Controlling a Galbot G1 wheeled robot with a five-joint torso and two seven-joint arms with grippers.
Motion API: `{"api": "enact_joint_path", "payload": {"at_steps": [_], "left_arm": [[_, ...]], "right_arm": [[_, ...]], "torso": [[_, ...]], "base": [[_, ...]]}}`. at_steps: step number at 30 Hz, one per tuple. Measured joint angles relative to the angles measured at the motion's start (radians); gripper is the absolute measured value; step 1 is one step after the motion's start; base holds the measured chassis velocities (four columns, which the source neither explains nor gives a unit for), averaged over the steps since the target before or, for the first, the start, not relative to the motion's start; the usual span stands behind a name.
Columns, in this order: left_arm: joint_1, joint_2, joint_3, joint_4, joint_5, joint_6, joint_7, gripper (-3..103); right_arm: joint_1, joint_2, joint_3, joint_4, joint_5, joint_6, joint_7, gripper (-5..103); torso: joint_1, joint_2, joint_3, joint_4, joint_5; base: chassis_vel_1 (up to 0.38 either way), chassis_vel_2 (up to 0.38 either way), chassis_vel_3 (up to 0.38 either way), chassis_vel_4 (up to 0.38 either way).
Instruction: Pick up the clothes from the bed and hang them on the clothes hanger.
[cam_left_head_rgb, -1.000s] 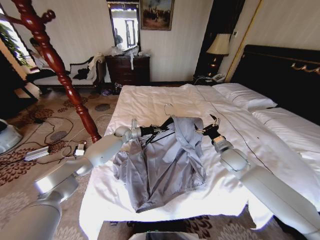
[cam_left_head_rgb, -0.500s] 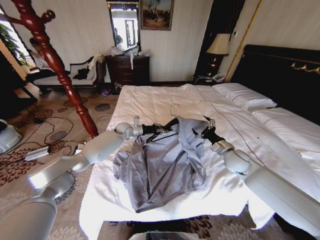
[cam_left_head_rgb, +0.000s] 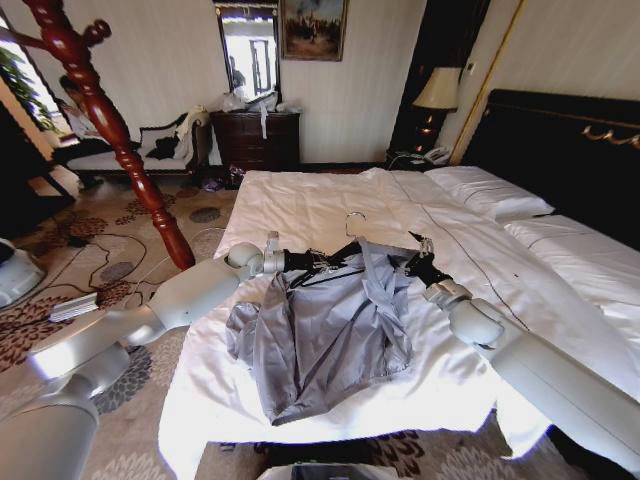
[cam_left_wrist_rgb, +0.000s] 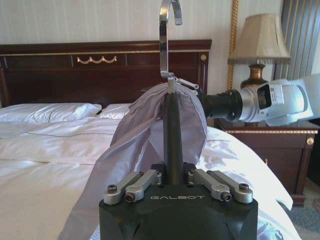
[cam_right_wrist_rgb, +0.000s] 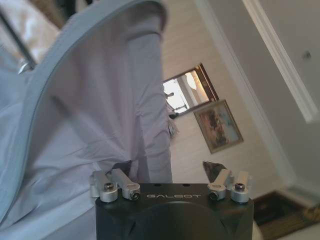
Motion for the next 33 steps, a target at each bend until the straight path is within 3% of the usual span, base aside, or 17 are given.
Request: {"api": "enact_joint_path", "payload": {"at_steps": [3, 4, 8, 10, 11, 15, 20, 28, 30, 31, 33], "left_arm": [[-0.009, 0.000, 0.009, -0.002, 0.012, 0.000, -0.001, 16], [-0.014, -0.003, 0.013, -0.002, 0.019, 0.000, -0.002, 16], [-0.025, -0.009, 0.021, 0.001, 0.037, -0.001, -0.002, 16], [-0.033, -0.011, 0.024, 0.002, 0.059, -0.006, -0.001, 16], [-0.033, -0.011, 0.024, 0.002, 0.059, -0.006, -0.001, 16], [-0.048, -0.014, 0.031, 0.015, 0.127, -0.038, 0.002, 16], [-0.056, -0.017, 0.035, 0.018, 0.143, -0.044, 0.002, 16], [-0.045, -0.015, 0.007, -0.012, 0.121, -0.015, -0.072, 13], [-0.038, -0.009, -0.011, -0.017, 0.111, -0.013, -0.096, 15], [-0.029, 0.002, -0.033, -0.024, 0.104, -0.014, -0.115, 26], [-0.021, 0.009, -0.042, -0.030, 0.101, -0.013, -0.122, 26]], "right_arm": [[-0.006, -0.014, 0.000, 0.004, -0.079, 0.011, -0.019, 78], [-0.011, -0.021, 0.000, 0.007, -0.116, 0.019, -0.030, 66], [-0.017, -0.039, 0.000, 0.016, -0.170, 0.030, -0.055, 61], [-0.014, -0.052, -0.005, 0.022, -0.192, 0.039, -0.072, 44], [-0.014, -0.052, -0.005, 0.022, -0.192, 0.039, -0.072, 44], [-0.001, -0.071, -0.018, 0.032, -0.200, 0.050, -0.090, 24], [0.002, -0.079, -0.023, 0.032, -0.200, 0.060, -0.097, 24], [-0.009, -0.069, -0.008, 0.018, -0.197, 0.059, -0.078, 24], [-0.013, -0.063, -0.009, 0.015, -0.195, 0.059, -0.074, 24], [-0.017, -0.057, -0.012, 0.008, -0.195, 0.057, -0.077, 21], [-0.018, -0.054, -0.012, 0.006, -0.193, 0.055, -0.075, 19]], "torso": [[0.000, 0.000, 0.000, -0.0001, 0.0000], [0.000, 0.000, 0.000, -0.0001, 0.0000], [0.000, 0.000, 0.000, -0.0002, 0.0000], [0.000, 0.000, 0.000, -0.0001, 0.0001], [0.000, 0.000, 0.000, -0.0001, 0.0001], [0.000, 0.000, 0.000, -0.0001, 0.0000], [0.000, 0.000, 0.000, -0.0001, -0.0001], [0.000, 0.000, 0.000, -0.0003, 0.0000], [0.000, 0.000, 0.000, -0.0002, -0.0005], [0.000, 0.000, 0.000, -0.0002, 0.0006], [0.000, 0.000, 0.000, 0.0003, 0.0003]], "base": [[0.000, 0.000, 0.000, 0.000], [0.000, 0.000, 0.000, 0.000], [0.000, 0.000, 0.000, 0.000], [0.000, 0.000, 0.000, 0.000], [0.000, 0.000, 0.000, 0.000], [0.000, 0.000, 0.000, 0.000], [0.000, 0.000, 0.000, 0.000], [0.000, 0.000, 0.000, 0.000], [0.000, 0.000, 0.000, 0.000], [0.000, 0.000, 0.000, 0.000], [0.000, 0.000, 0.000, 0.000]]}}
